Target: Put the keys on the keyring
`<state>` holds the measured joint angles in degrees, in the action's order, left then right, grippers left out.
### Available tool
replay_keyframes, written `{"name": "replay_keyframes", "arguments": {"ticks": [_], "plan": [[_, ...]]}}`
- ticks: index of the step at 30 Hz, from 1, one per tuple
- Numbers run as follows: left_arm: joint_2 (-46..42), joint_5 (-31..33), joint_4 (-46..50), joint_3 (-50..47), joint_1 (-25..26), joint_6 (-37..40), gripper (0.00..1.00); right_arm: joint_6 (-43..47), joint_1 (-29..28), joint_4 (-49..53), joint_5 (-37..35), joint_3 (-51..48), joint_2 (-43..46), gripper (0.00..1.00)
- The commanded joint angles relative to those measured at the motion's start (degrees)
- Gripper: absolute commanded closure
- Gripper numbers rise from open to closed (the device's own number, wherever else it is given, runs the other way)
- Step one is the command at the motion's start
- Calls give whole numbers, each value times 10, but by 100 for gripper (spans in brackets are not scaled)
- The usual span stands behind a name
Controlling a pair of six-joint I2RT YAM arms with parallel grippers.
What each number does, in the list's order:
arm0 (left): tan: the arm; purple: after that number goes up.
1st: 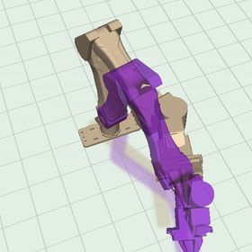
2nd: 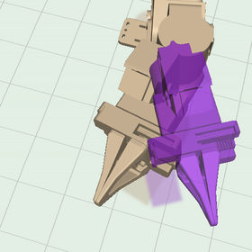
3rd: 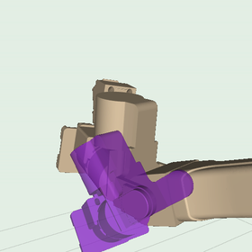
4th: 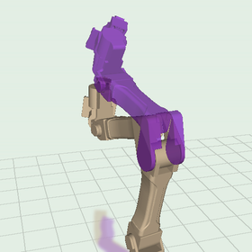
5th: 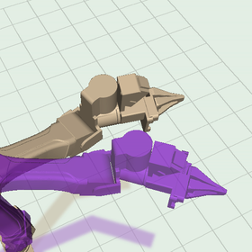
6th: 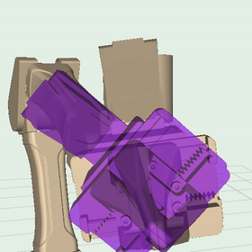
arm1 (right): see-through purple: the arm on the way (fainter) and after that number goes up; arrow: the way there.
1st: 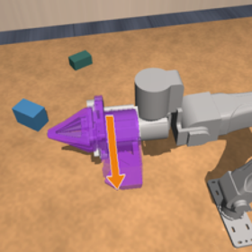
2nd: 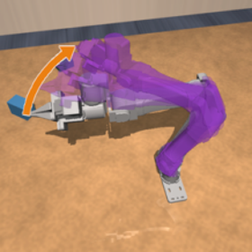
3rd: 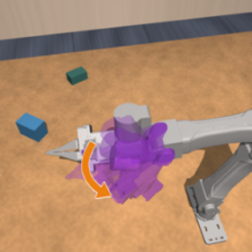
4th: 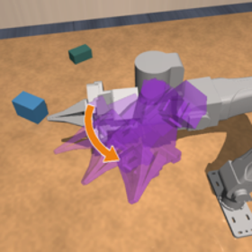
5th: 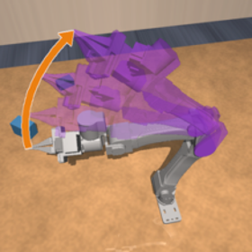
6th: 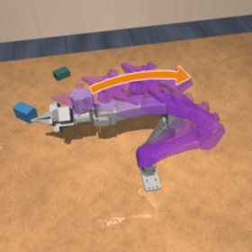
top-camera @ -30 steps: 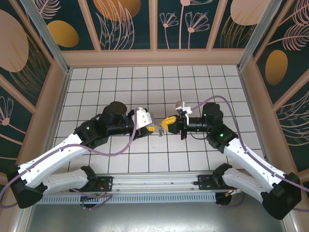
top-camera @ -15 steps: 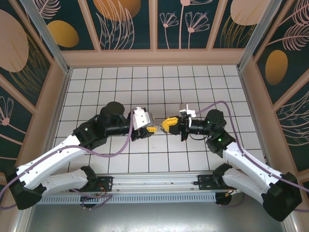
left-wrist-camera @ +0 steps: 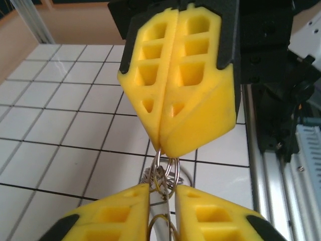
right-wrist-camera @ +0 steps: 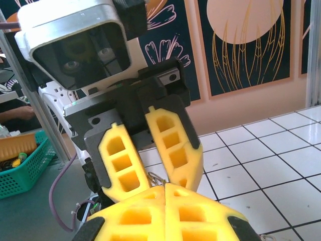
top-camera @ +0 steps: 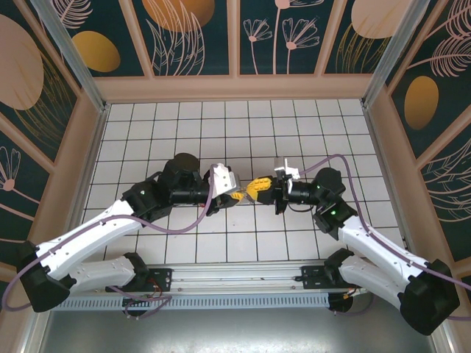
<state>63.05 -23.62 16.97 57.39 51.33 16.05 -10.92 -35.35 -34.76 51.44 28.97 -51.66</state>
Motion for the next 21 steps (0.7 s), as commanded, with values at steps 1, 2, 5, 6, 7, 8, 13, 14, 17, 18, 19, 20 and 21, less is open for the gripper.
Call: {"name": "replay_keyframes", "arguments": {"ticks": [1, 2, 5, 6, 7, 8, 13, 14, 17, 18, 19, 20, 21], "plan": [[3, -13, -11, 19, -1, 3, 93, -6, 0, -49, 14, -7, -5, 100], [2, -13, -11, 19, -1, 2, 95, -6, 0, -49, 15, -8, -6, 100], [1, -11, -15, 17, -2, 2, 100, -7, 0, -51, 16, -10, -6, 100], [0, -9, -15, 16, -2, 3, 100, -6, 1, -52, 16, -11, -6, 100], [-1, -8, -17, 15, -1, 2, 100, -6, 0, -52, 18, -11, -6, 100], [-2, -8, -18, 14, -2, 4, 100, -6, 0, -51, 19, -12, -6, 100], [-12, 5, -24, 10, -2, 3, 100, 0, 0, -20, 19, -7, -1, 100], [-13, 12, -25, 9, -1, 5, 100, 4, 0, -5, 15, -3, 1, 100], [-11, 40, -12, 11, -1, 13, 100, 17, 0, 55, -10, 13, 7, 84], [-10, 48, -5, 12, -1, 17, 100, 23, 0, 82, -16, 23, 8, 79], [-8, 53, 1, 13, -1, 19, 100, 28, 1, 103, -22, 33, 8, 76], [-7, 59, 7, 14, -1, 21, 100, 33, 1, 124, -29, 43, 11, 73], [-7, 65, 13, 15, -1, 24, 100, 36, 2, 143, -36, 53, 13, 66]]}}
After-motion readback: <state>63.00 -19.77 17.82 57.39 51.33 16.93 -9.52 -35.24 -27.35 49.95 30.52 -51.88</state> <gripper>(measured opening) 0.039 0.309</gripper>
